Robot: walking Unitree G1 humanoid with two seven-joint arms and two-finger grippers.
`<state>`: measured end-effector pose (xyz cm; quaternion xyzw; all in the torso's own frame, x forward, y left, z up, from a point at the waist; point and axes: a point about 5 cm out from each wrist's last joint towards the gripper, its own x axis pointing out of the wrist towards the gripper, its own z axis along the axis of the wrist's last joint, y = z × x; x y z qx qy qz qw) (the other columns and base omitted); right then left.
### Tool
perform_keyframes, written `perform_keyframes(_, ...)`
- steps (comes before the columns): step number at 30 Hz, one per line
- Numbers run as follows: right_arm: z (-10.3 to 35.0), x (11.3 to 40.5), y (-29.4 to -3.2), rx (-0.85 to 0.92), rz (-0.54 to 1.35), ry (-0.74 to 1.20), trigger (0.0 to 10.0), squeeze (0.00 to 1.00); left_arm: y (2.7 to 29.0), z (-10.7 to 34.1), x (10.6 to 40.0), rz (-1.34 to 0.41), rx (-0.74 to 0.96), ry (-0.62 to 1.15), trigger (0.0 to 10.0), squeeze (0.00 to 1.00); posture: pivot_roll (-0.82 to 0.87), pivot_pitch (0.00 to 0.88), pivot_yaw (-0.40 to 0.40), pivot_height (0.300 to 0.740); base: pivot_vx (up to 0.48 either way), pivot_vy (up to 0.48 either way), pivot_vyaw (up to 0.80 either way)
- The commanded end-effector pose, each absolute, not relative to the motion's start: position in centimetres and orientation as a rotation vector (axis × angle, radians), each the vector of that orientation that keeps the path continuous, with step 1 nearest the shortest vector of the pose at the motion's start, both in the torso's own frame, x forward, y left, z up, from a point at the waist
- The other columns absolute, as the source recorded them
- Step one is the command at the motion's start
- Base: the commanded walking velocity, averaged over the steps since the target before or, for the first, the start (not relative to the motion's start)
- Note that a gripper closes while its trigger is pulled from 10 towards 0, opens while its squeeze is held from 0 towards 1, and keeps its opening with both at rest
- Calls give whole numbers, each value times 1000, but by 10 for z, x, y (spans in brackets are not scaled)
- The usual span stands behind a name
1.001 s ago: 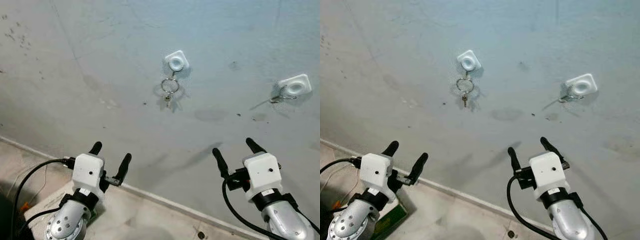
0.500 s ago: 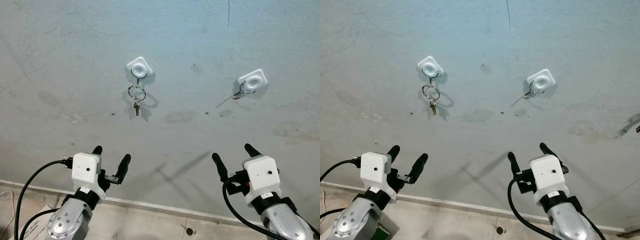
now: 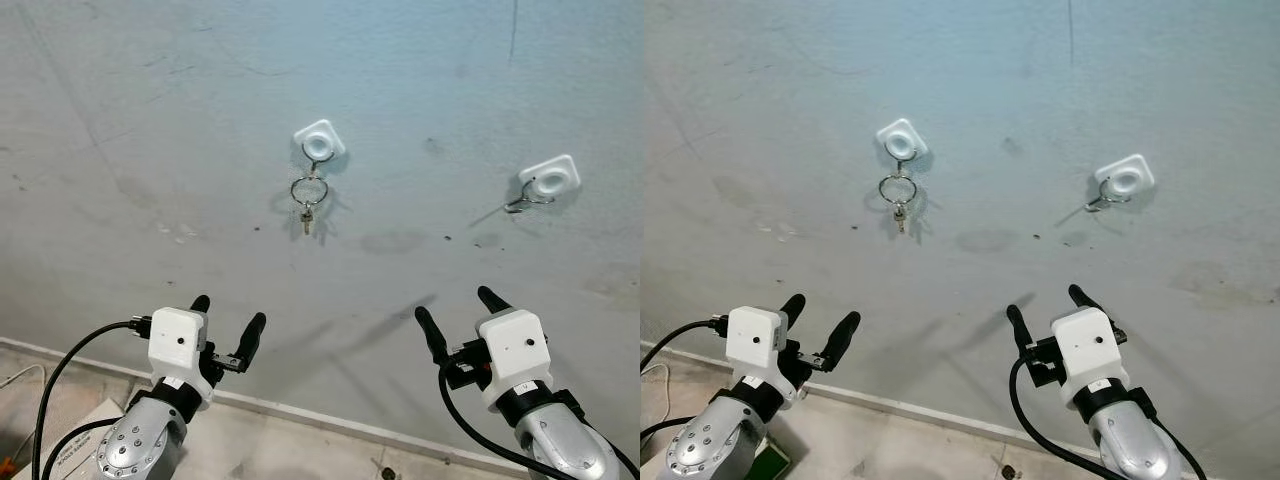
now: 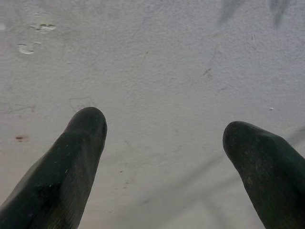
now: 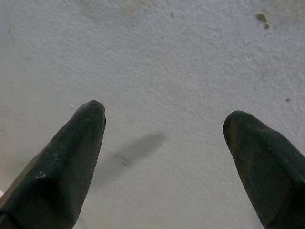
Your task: Hang keys on a hook
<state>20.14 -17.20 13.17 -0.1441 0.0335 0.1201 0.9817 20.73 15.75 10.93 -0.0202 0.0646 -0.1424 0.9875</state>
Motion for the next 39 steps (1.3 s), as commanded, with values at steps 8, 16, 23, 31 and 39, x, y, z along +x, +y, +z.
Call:
perform_keyframes(8,129,201,-171,-286,258,84,10000,0,158,110,207,-273,-51,145,10000,0,-23,75,24,740,-279,0,0)
perform_keyframes(16,128,202,-169,-284,262,84,10000,0,158,110,208,-275,-51,148,10000,0,-23,75,25,740,-296,0,0)
perform_keyframes(23,129,202,-169,-286,263,84,10000,0,158,110,207,-276,-54,152,10000,0,-23,78,24,740,-311,0,0)
perform_keyframes(31,130,203,-168,-289,270,82,10000,0,157,110,206,-273,-56,157,10000,0,-22,81,22,740,-316,0,0)
perform_keyframes(39,131,206,-167,-281,274,80,10000,0,158,110,206,-270,-50,159,10000,0,-22,81,22,740,-316,0,0)
